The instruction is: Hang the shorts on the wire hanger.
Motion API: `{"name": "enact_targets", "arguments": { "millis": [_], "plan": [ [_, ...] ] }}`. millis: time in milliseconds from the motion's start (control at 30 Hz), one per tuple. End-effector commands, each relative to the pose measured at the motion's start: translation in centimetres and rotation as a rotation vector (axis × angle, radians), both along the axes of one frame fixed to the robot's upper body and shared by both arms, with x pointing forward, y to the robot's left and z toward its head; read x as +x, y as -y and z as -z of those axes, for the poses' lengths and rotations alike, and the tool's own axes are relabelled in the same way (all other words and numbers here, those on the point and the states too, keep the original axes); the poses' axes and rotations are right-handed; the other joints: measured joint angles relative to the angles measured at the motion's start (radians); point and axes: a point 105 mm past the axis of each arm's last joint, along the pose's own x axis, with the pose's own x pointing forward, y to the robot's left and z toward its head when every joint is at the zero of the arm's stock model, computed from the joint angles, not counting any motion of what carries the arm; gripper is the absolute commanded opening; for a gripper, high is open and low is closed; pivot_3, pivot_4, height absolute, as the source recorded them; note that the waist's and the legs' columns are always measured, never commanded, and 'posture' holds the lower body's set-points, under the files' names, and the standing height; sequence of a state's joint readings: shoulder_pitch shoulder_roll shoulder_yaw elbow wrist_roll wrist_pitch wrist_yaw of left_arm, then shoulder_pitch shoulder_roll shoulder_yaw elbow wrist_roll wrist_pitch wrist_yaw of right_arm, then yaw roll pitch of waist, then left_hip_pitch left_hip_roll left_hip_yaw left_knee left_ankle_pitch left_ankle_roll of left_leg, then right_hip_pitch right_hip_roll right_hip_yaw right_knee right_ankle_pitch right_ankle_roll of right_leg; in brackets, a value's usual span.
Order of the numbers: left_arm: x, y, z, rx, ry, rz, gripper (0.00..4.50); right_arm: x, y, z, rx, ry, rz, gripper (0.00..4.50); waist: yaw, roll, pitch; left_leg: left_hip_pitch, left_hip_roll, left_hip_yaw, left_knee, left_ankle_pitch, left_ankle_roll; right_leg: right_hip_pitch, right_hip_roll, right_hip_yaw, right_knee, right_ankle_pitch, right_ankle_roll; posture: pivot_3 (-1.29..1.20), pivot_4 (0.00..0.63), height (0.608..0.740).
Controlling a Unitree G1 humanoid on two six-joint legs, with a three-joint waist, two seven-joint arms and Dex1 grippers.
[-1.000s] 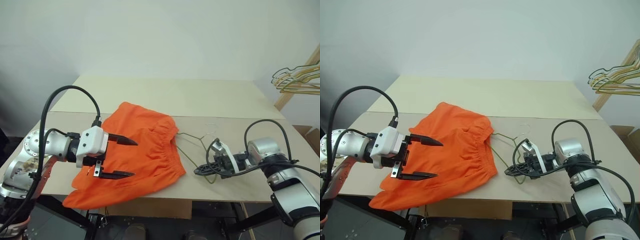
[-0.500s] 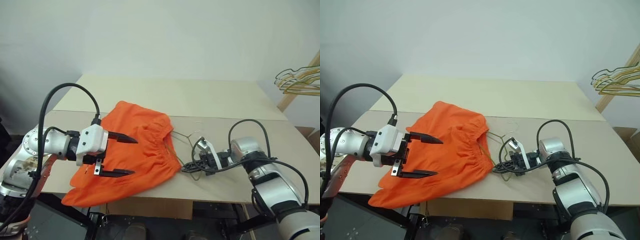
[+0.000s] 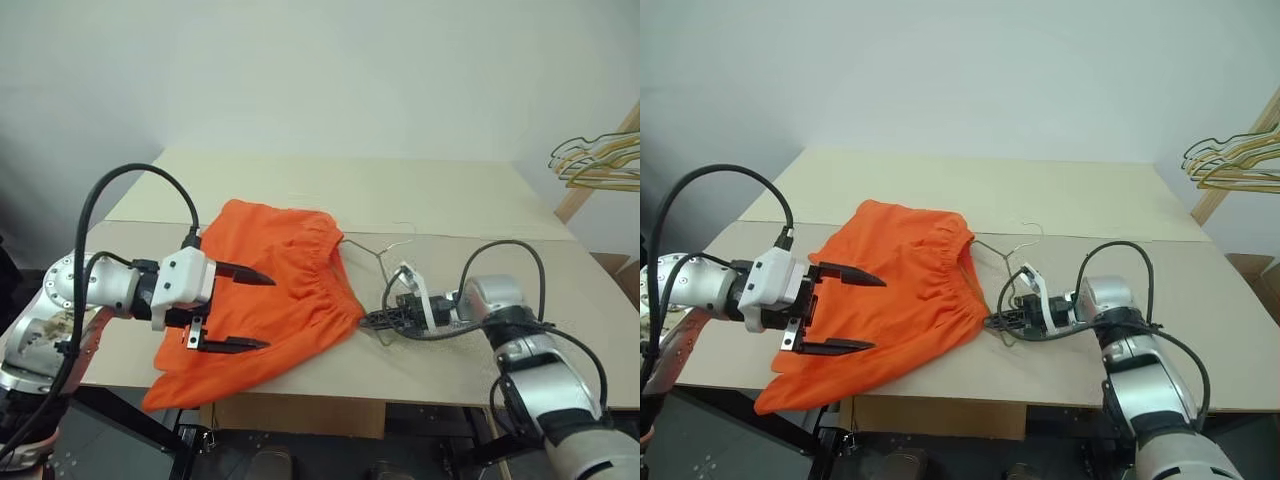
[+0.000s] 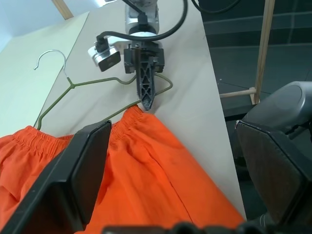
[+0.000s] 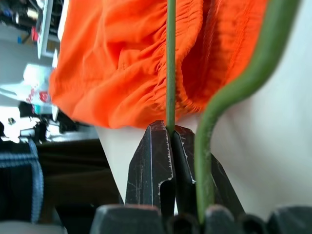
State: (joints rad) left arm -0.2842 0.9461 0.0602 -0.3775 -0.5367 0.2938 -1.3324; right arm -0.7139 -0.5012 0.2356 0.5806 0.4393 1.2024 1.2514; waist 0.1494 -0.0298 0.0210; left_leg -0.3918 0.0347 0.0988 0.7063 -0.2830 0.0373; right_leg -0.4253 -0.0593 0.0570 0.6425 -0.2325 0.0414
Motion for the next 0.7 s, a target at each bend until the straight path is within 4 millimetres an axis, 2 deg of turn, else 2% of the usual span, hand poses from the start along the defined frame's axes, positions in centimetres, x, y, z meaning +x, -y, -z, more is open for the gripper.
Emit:
{"name": "enact_targets", "arguments": {
  "millis": [33,100,267,367,533,700],
  "plan": [
    [0.1,0.2,-0.9,-0.005,0.045,0.018,4.42,-3.1,0.2,0.4,-0.063,-0.04,-0.138,0.0,-0.001,0.0,0.0,0.0,0.0,0.0,0.0,0.0,0.0,0.0,0.0,0.0,0.0,0.0,0.0,0.24,0.0,0.74],
    [0.2,0.2,-0.9,-0.002,0.044,0.023,4.42,-4.7,1.0,1.3,-0.118,-0.081,-0.177,0.0,-0.001,0.0,0.0,0.001,0.0,0.0,0.0,0.0,0.0,0.001,0.0,0.0,0.0,0.0,0.0,0.24,0.0,0.74],
    [0.2,0.2,-0.9,0.002,0.038,0.037,4.42,-6.0,2.7,0.3,-0.136,-0.129,-0.189,0.0,0.0,0.0,0.0,0.001,0.0,-0.001,0.0,0.0,0.0,0.002,0.0,-0.001,-0.001,0.0,0.0,0.21,0.0,0.74],
    [0.2,0.3,-0.8,0.0,0.036,0.046,4.42,-6.9,3.8,0.6,-0.203,-0.172,-0.208,0.0,-0.003,0.0,0.0,0.001,0.0,-0.001,0.0,0.0,0.0,0.001,0.0,-0.001,-0.001,-0.001,-0.001,0.2,0.0,0.74],
    [0.0,0.5,-0.5,-0.007,0.027,0.051,4.42,-10.2,6.7,1.1,-0.283,-0.278,-0.24,0.0,-0.004,0.0,0.0,0.001,0.001,-0.001,0.0,0.0,0.0,0.001,0.0,-0.001,-0.001,-0.001,-0.001,0.2,0.0,0.74],
    [-0.4,0.6,-0.1,-0.013,0.016,0.05,4.42,-11.5,7.3,0.7,-0.289,-0.304,-0.251,0.0,-0.009,0.0,0.0,0.002,0.001,-0.002,0.0,0.0,0.0,0.002,0.0,-0.001,-0.001,-0.001,-0.001,0.19,0.0,0.74]
  ]
}}
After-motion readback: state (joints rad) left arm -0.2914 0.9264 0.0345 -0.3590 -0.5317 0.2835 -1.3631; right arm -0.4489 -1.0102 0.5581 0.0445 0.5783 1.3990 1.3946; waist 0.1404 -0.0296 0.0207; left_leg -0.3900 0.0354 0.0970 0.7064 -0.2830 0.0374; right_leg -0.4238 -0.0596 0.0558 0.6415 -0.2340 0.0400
